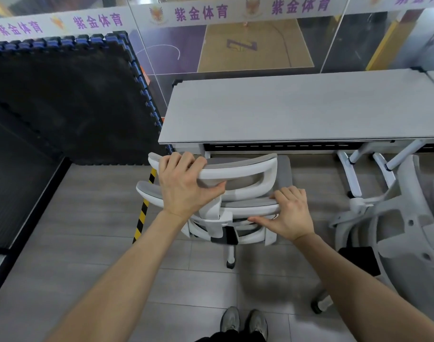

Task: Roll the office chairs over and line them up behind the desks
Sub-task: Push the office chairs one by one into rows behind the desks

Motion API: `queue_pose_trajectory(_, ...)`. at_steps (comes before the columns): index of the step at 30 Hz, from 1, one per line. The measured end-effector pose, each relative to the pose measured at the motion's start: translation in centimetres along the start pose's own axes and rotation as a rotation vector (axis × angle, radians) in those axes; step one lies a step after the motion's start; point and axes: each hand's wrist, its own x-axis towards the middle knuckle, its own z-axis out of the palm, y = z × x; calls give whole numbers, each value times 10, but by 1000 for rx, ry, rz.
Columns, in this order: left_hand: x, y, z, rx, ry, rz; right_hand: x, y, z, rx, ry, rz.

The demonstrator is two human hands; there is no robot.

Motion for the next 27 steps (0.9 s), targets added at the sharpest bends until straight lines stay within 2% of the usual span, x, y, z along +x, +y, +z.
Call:
queue_pose_trajectory(7,-1,2,-3,-8,-13,0,0,-2,-6,-18,-76,28)
queue_pose_trajectory(14,0,1,-10,17,-144,25,3,-7,-16,-104,-136,52)
queue_pose_trajectory(16,3,0,-19,20,-221,63,4,-9,-22,-145,-195,69)
queue_pose_trajectory(20,21,0,-34,89,-434,127,17,-12,-43,-220,-430,20)
queue_pose_trajectory(22,32,10,-37,72,-473,132,22,-18,-57,-245,-516,22)
queue_pose_trajectory(24,42,30,-36,-4,-458,194,17,-24,-73,-241,-486,79)
queue_pose_trajectory(27,49,79,-20,-111,-393,426,-12,-26,-102,-179,-289,234)
